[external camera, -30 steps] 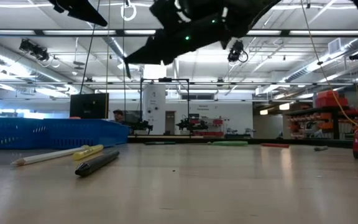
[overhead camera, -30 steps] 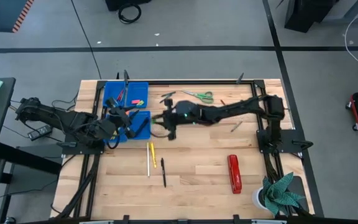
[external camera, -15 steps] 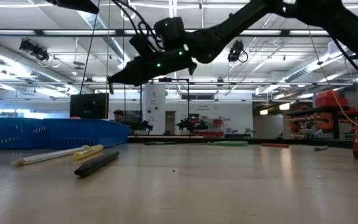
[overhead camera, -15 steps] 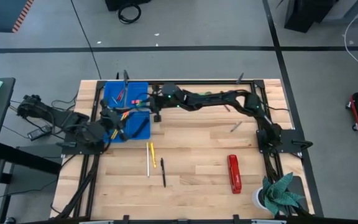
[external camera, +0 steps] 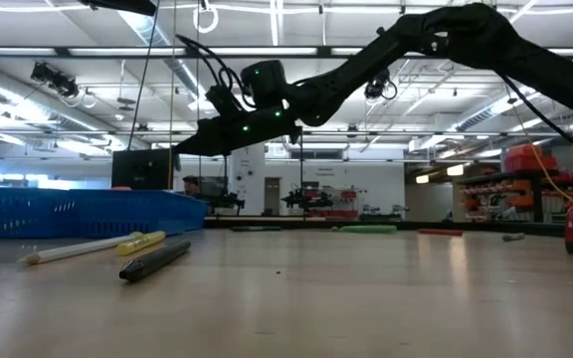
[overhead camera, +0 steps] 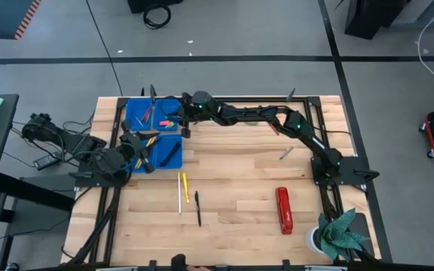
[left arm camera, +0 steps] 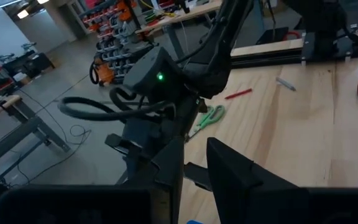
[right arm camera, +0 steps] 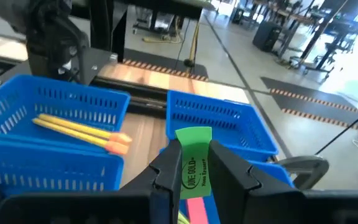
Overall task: Sort crayons/erasers/pens/pencils in bins
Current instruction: Put the green eraser into the top left blue bin
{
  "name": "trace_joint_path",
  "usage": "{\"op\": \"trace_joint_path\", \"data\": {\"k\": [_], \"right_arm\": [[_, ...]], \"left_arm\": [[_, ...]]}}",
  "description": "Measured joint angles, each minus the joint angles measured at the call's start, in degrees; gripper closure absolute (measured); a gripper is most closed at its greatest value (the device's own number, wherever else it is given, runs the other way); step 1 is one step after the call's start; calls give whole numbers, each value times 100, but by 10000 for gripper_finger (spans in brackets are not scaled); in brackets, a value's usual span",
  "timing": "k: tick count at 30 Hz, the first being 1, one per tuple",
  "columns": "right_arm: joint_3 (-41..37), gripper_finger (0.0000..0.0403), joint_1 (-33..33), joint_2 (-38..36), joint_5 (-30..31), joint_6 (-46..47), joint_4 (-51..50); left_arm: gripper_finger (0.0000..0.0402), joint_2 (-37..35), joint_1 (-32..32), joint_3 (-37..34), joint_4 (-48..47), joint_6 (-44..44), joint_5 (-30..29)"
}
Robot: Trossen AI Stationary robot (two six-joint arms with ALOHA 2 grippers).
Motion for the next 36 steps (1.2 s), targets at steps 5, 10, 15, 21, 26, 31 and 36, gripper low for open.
{"op": "trace_joint_path", "data": {"k": [5,10,15,21,26,31,36], "right_arm": [[46,324,27,-25,176,3,-152],[90,324,54,-50,661,813,-120],[162,324,44,7,1029,1711,-120],[162,324,46,11,1509,2309,-109],[160,324,48,11,1513,2348,-223],[160,324,61,11,1513,2313,-213],[158,313,74,13,1513,2202,-214]], "left_arm": [[320,2,0,0,-1,-5,2],[325,2,0,0,8,-3,2],[328,2,0,0,111,-5,4],[324,2,0,0,96,-33,4],[324,2,0,0,93,-33,4],[328,2,0,0,91,-33,5],[329,2,0,0,87,-33,4]]}}
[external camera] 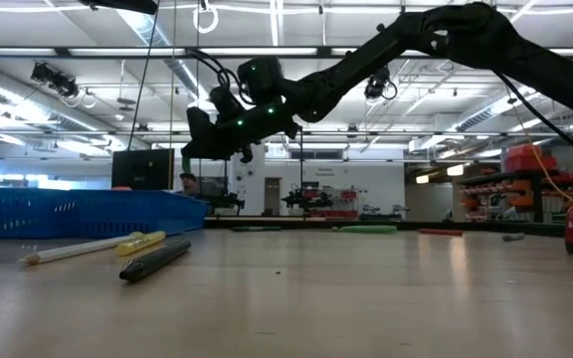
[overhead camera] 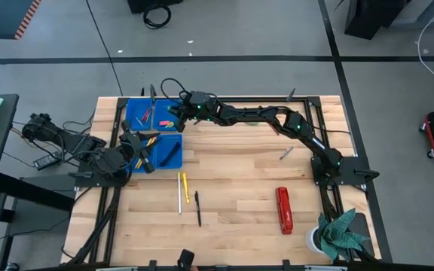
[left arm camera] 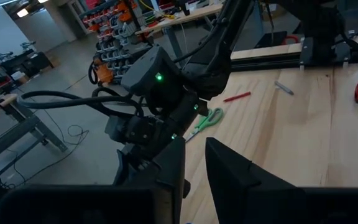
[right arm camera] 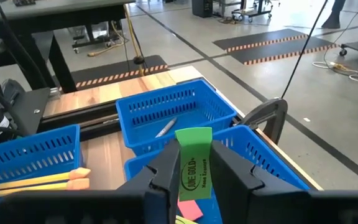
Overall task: Sort crayons/erasers/pens/pencils in bins
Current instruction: Put the green eraser into the top left blue bin, then put the gray crayon into the top left blue bin
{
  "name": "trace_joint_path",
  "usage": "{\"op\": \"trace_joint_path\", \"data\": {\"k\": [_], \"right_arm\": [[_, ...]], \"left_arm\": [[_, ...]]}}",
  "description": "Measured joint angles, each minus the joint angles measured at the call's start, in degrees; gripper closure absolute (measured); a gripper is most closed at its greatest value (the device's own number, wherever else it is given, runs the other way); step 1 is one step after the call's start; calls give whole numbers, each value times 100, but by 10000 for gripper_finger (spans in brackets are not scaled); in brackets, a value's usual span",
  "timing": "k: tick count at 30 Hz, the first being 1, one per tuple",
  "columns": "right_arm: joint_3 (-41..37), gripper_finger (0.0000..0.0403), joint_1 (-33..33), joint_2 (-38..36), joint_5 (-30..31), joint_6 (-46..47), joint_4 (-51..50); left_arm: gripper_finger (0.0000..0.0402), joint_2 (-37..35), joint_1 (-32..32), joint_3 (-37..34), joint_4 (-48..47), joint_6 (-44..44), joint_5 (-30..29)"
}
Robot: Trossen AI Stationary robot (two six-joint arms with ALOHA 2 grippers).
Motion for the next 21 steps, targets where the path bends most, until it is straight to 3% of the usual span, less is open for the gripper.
{"op": "trace_joint_path", "data": {"k": [9,21], "right_arm": [[-2,285,4,0,-84,-5,-60],[-4,283,81,0,-300,-237,-486]], "left_arm": [[328,0,0,0,-2,-7,0],[327,0,0,0,-59,-12,2]]}}
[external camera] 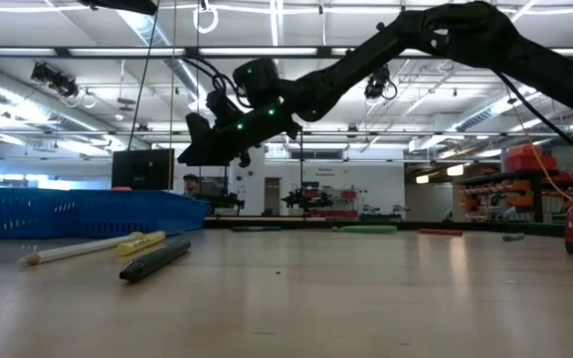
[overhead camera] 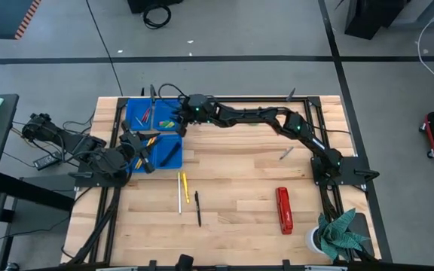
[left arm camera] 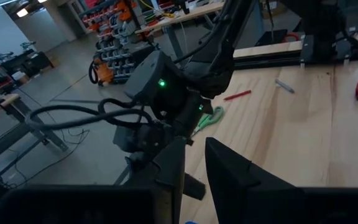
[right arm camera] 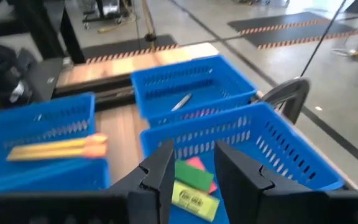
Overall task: Sort crayons/erasers/pens/pencils in bins
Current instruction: Put the gray crayon into the top left blue bin
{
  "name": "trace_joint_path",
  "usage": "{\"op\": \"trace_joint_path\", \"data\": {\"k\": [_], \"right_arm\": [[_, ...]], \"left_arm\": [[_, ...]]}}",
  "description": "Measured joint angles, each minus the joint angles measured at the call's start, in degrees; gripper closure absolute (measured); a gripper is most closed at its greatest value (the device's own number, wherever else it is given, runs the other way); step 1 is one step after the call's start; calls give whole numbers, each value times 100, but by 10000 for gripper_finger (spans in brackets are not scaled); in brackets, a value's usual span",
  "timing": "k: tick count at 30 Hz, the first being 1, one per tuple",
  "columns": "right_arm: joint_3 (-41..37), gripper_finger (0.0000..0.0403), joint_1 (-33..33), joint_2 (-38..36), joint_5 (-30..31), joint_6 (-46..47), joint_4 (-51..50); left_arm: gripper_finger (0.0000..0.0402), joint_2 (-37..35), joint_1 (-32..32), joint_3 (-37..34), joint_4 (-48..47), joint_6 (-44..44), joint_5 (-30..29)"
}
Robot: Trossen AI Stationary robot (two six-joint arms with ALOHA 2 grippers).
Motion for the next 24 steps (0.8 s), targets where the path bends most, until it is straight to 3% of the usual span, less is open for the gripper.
{"op": "trace_joint_path", "data": {"k": [5,15,24], "right_arm": [[-9,283,114,-84,-68,-424,-718],[-4,283,231,-1215,141,-1843,-3531],[6,283,642,-1885,-15,-1532,-6219]], "left_arm": [[330,2,0,0,-98,-6,0],[329,2,0,0,-129,-132,2],[335,105,12,-2,-318,-456,4]]}}
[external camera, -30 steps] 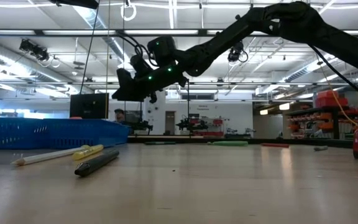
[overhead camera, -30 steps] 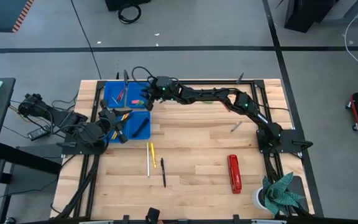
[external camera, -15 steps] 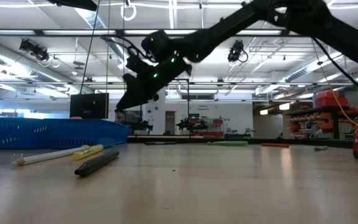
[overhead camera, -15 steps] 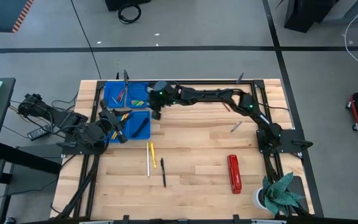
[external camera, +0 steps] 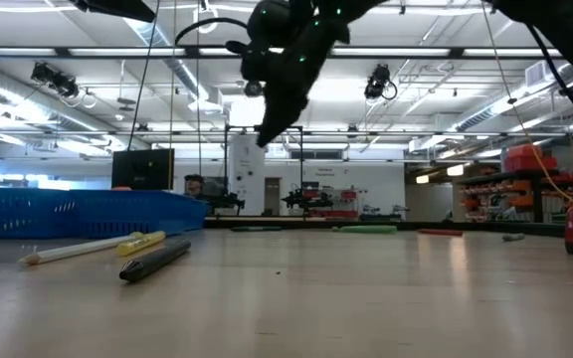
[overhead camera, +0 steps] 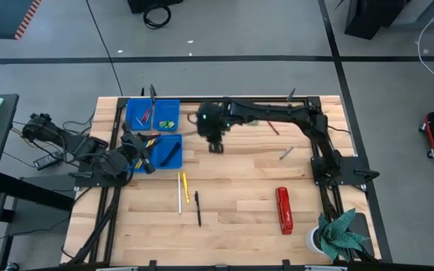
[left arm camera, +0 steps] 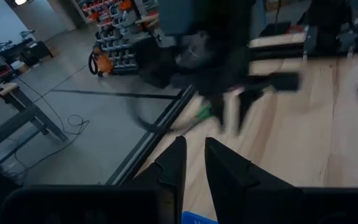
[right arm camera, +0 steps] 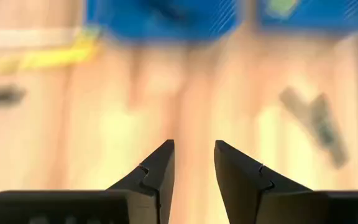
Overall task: Sort crayons/erasers/pens/pencils in bins
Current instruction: Put the gray crayon into the top left blue bin
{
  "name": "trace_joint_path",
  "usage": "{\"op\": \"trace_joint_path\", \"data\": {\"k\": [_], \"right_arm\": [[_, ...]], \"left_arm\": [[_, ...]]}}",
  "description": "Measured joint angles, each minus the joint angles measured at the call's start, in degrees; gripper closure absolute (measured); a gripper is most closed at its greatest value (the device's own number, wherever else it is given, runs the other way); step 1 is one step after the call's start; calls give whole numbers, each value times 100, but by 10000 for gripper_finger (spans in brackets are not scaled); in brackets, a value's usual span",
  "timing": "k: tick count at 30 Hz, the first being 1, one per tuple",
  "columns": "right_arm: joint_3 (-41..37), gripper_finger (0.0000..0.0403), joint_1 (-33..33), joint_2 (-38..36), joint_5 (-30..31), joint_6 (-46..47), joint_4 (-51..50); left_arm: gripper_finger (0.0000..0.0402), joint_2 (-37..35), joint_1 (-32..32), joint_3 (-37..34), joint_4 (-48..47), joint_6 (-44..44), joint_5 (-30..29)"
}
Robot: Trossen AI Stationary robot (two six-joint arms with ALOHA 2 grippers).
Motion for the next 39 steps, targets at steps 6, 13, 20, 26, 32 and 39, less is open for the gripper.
{"op": "trace_joint_path", "data": {"k": [6,13,20,26,32,39], "right_arm": [[-6,283,781,33,55,458,-1508],[-187,283,1706,4,1198,1331,-3012],[-1347,283,2324,-841,1811,2645,-3200],[-2997,283,2918,-2218,1863,4017,-2230],[-4187,283,3698,-3326,2457,5434,-1289],[-5097,283,4305,-3873,3248,6312,-566]], "left_arm": [[327,195,1,0,-41,-46,9],[322,419,5,0,-17,-48,0],[316,505,85,-2,-17,-362,2],[294,679,334,-2,-28,-558,53],[276,870,797,-2,95,-565,45],[269,1173,1008,-2,99,-599,46]]}}
